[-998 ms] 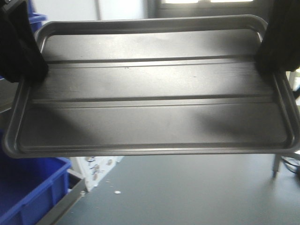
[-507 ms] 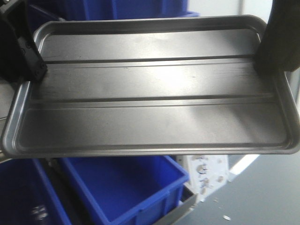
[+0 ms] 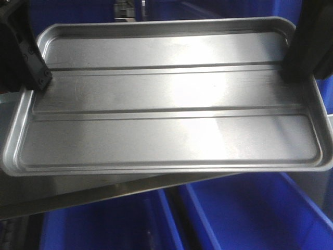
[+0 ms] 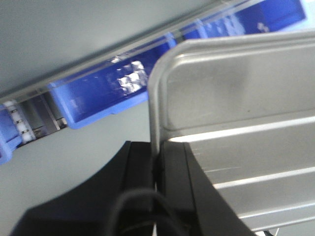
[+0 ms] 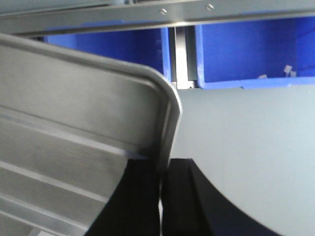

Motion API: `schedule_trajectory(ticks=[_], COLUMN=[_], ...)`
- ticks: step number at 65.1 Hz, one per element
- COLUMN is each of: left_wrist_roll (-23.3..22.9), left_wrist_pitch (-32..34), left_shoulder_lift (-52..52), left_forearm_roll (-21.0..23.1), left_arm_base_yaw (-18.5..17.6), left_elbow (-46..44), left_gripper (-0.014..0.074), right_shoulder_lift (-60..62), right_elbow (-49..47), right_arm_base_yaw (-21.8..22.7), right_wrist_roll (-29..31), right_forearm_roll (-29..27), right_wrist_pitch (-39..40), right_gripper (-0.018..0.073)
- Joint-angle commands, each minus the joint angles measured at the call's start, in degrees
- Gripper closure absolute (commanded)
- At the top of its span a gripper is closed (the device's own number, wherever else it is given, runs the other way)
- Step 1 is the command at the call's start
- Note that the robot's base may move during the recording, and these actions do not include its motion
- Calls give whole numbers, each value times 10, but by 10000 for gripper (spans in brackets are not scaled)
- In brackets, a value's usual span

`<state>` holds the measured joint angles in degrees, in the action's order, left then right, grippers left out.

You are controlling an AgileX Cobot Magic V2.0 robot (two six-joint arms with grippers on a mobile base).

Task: Grab silver tray and stack on right shelf
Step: 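Hold the tray level in both grippers while the base drives to another shelf, then lower the held tray into the larger silver tray on the shelf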

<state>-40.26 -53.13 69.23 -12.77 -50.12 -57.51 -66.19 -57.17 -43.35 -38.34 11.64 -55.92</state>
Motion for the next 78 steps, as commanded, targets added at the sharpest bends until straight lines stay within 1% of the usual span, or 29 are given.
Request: schedule_trajectory(ticks=[1,78], left_wrist_roll=[11,11], left_wrist_pitch=[-4,-4], left_shoulder_lift=[-12,-12], left_forearm_roll=[-21,-21], left_arm_base_yaw=[-5,-5], left_elbow=[-18,-18], left_gripper=[689,689], right_shoulder_lift=[13,13], right_elbow=[-15,-15], right_arm_base_yaw=[2,2], right_wrist_roll=[11,11], right_forearm_roll=[27,27], right_wrist_pitch=[17,17], right_gripper=[501,501])
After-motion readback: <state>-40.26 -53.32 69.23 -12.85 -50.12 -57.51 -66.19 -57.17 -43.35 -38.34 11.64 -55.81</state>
